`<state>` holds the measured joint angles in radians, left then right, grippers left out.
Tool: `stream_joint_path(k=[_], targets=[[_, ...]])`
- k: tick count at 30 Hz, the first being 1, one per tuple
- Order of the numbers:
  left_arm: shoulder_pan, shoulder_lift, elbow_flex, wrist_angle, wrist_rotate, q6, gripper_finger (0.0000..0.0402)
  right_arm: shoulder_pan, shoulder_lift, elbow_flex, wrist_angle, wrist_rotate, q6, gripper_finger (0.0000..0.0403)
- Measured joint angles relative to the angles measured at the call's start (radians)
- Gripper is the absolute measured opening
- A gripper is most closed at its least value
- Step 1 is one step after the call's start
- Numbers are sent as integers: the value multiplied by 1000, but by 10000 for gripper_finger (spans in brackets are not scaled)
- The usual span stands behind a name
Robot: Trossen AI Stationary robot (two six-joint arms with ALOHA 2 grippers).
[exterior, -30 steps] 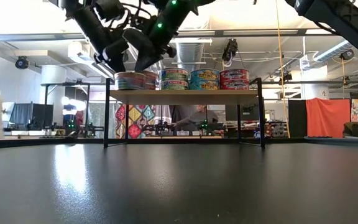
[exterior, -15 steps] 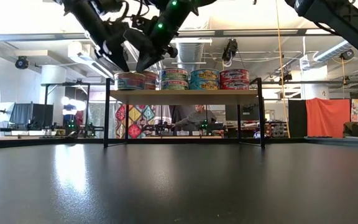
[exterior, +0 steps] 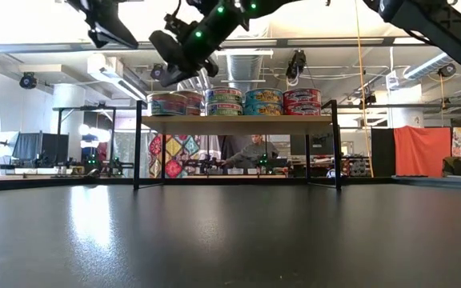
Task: Stack canned seafood by type on shelf
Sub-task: Adjust the blue pink tuna can
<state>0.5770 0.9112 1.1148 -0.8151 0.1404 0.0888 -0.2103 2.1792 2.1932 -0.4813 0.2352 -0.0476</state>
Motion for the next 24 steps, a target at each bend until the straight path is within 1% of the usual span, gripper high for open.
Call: stream_joint_path(k=[6,9,12,24], targets=[[0,-68,-70,-23,3,-58,3,-29,0,-45,1,-11,26,13],[0,-84,-98,-22,3,-77,3,-32,0,-71,8,-46,30,13],[0,-89,-123,-20,2,-84,3,-33,-2,-81,16,-73,33,13],[0,-69,-143,-20,2,-91,3,-55,-2,-85,23,-77,-17,13]])
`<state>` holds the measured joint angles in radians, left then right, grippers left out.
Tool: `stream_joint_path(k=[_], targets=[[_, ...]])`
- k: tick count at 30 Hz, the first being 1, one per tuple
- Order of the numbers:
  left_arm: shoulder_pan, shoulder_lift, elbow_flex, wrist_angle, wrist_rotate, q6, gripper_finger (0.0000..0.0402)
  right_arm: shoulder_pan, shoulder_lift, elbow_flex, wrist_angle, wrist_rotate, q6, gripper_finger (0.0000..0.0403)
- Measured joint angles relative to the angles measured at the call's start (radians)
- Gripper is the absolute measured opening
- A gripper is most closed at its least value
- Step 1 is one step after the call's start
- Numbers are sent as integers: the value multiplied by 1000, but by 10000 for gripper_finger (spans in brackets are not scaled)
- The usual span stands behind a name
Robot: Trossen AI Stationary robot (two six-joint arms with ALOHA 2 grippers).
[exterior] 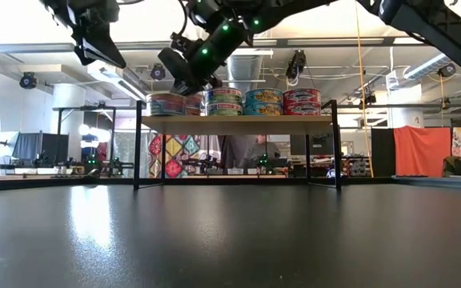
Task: Stack canned seafood by type on shelf
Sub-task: Adjust the blue pink tuna can, then stack the blue pink tuna can on top of the other blue pink tuna can on the shelf
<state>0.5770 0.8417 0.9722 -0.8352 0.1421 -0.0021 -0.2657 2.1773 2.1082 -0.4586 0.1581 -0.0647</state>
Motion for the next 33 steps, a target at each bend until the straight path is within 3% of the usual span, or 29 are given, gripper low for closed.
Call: stream_joint_path(k=[16,29,31,33], targets=[[0,-20,0,-58,0,10,3,-18,0,-2,23,31,-28,13],[0,-108,0,-119,0,-33,3,-17,-13,48,5,73,-20,13],[0,-126,0,-119,27,-41,3,-16,-13,88,1,73,-1,13],[-2,-146,0,-118,121,-34,3,-12,-14,132,-1,71,21,13]])
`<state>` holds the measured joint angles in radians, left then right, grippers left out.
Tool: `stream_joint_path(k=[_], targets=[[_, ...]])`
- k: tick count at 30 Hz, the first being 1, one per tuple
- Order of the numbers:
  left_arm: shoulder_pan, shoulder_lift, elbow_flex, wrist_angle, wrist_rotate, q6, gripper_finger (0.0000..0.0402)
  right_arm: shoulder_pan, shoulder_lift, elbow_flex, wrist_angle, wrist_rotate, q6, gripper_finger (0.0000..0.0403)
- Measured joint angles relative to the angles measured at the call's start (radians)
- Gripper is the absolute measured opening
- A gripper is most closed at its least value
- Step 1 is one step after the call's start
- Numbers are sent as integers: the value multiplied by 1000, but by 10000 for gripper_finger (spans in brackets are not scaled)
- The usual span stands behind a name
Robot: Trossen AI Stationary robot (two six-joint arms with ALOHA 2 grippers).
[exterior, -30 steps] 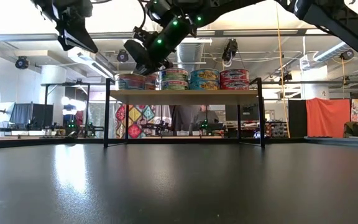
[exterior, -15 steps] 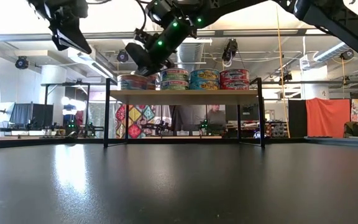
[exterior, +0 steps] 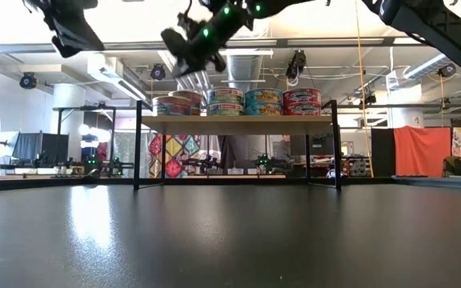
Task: Stack canned seafood by type on shelf
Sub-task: Stack the blue pink tuna can on top of the other blue pink tuna can on the shelf
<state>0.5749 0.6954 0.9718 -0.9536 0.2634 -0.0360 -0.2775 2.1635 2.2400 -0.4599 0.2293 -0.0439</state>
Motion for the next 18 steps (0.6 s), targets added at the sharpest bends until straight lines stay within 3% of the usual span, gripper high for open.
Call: stream_joint_path(k=[4,11,16,18], targets=[[-22,-37,0,-9,172,-24,3,23,-3,86,2,-5,-7,13],[-168,-44,-15,-219,72,-153,2,66,-33,113,-6,-24,-24,13],[-372,-43,-54,-124,65,-366,2,68,-71,115,-37,-24,-9,13],[-470,-29,-74,-106,5,-454,2,68,-86,116,-77,-26,-8,13]])
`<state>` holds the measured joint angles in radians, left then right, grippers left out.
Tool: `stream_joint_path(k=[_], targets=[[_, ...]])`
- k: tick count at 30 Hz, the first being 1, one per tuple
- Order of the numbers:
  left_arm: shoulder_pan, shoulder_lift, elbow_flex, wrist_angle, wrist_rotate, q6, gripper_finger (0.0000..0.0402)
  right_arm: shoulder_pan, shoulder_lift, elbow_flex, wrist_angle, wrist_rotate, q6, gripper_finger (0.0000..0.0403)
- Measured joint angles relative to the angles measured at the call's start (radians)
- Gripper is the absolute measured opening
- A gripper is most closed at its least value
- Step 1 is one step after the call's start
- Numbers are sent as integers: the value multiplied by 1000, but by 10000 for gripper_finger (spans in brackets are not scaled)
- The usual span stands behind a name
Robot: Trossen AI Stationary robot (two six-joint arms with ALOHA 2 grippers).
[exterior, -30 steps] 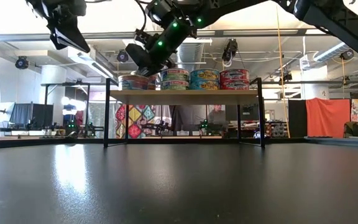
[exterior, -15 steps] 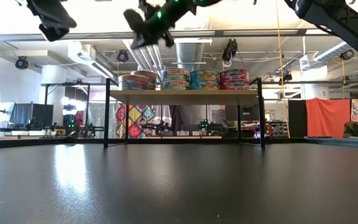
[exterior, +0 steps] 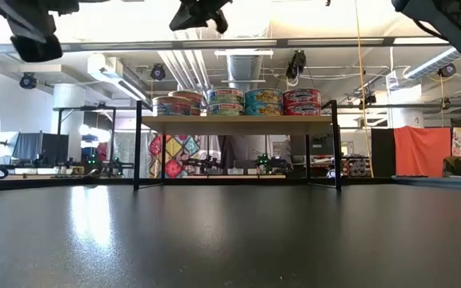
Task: Stack canned seafood by type on shelf
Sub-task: Stack the blue pink tuna can on top of the other blue pink tuna can on the shelf
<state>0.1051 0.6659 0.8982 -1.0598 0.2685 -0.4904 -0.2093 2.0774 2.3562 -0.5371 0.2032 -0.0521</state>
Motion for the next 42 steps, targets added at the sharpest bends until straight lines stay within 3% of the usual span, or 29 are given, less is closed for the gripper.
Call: stream_joint_path(k=[6,10,13,18,23,26,29,30,34,36,42], targets=[[-286,46,-65,-29,-121,-267,2,10,-73,0,-246,-1,-11,13],[-437,69,-108,-41,-131,-507,2,33,-141,0,-382,10,-12,13],[-522,91,-154,-41,-58,-723,2,72,-182,-3,-427,32,-14,13],[-625,165,-243,-9,189,-1008,2,181,-206,-3,-439,59,-15,13],[-691,257,-290,6,259,-1062,2,326,-186,-11,-562,108,14,13],[-698,306,-288,48,246,-1068,2,422,-177,-17,-771,367,131,13],[-697,355,-282,73,217,-1057,2,505,-178,-28,-1046,602,386,13],[-697,373,-282,72,215,-1049,2,530,-188,-47,-1035,627,456,13],[-683,438,-311,73,234,-966,2,629,-283,-160,-866,582,477,13],[-681,470,-330,71,247,-947,2,672,-324,-206,-874,610,521,13],[-688,535,-326,78,228,-799,2,669,-385,-323,-858,684,737,13]])
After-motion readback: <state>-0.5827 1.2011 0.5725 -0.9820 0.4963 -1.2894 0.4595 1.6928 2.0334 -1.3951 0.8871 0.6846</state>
